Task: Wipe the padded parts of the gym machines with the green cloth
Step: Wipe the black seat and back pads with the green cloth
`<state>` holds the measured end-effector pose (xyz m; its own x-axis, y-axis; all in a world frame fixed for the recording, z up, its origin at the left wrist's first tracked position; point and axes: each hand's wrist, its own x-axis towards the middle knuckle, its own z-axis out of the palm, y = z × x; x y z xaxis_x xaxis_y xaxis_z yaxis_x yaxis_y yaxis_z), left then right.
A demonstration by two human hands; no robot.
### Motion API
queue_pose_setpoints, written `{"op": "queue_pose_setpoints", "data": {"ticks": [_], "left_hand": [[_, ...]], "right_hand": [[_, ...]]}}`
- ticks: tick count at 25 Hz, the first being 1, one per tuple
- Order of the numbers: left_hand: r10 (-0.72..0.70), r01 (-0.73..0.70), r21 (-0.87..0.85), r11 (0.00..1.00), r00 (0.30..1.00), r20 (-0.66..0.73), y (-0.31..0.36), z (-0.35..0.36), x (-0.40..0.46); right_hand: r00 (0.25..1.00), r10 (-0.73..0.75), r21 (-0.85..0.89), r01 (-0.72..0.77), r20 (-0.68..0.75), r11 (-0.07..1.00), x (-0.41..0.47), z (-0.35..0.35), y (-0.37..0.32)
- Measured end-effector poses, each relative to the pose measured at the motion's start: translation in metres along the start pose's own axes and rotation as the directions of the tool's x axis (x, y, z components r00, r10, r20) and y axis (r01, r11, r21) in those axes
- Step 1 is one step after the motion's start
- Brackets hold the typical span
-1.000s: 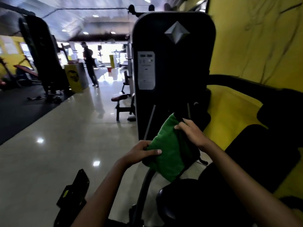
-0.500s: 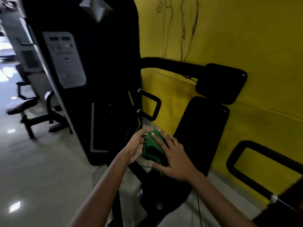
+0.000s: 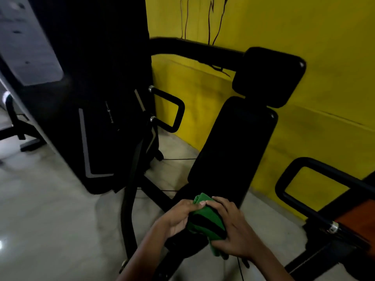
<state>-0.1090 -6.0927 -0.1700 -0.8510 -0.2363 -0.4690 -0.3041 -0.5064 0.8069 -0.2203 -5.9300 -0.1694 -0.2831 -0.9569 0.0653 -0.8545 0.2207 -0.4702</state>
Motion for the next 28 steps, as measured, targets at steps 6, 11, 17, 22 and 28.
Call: {"op": "queue_pose_setpoints", "data": {"ticks": [6, 11, 17, 22, 28], "left_hand": [[-0.075, 0.068, -0.037, 0.997, 0.968, -0.238, -0.040, -0.034, 0.071], [0.189, 0.169, 0.709, 0.685, 0.898, -0.398, -0.100, -0.107, 0.119], [0.337, 0.113, 0.930, 0.349, 0.911, -0.237, -0.156, -0.166, 0.183], [0.445, 0.088, 0.985, 0.148, 0.884, -0.146, -0.187, -0.174, 0.224], [0.493, 0.062, 0.990, 0.125, 0.862, -0.116, -0.198, -0.182, 0.231]], "right_hand": [[0.990, 0.043, 0.096, -0.056, 0.133, 0.994, 0.048, 0.068, 0.064], [0.919, 0.389, 0.168, -0.375, -0.062, 0.912, 0.083, 0.132, 0.137], [0.893, 0.435, -0.122, -0.447, -0.111, 0.886, 0.116, 0.220, 0.174], [0.892, 0.424, -0.312, -0.452, -0.156, 0.836, 0.112, 0.275, 0.161], [0.872, 0.455, -0.407, -0.488, -0.181, 0.772, 0.184, 0.273, 0.230]]}}
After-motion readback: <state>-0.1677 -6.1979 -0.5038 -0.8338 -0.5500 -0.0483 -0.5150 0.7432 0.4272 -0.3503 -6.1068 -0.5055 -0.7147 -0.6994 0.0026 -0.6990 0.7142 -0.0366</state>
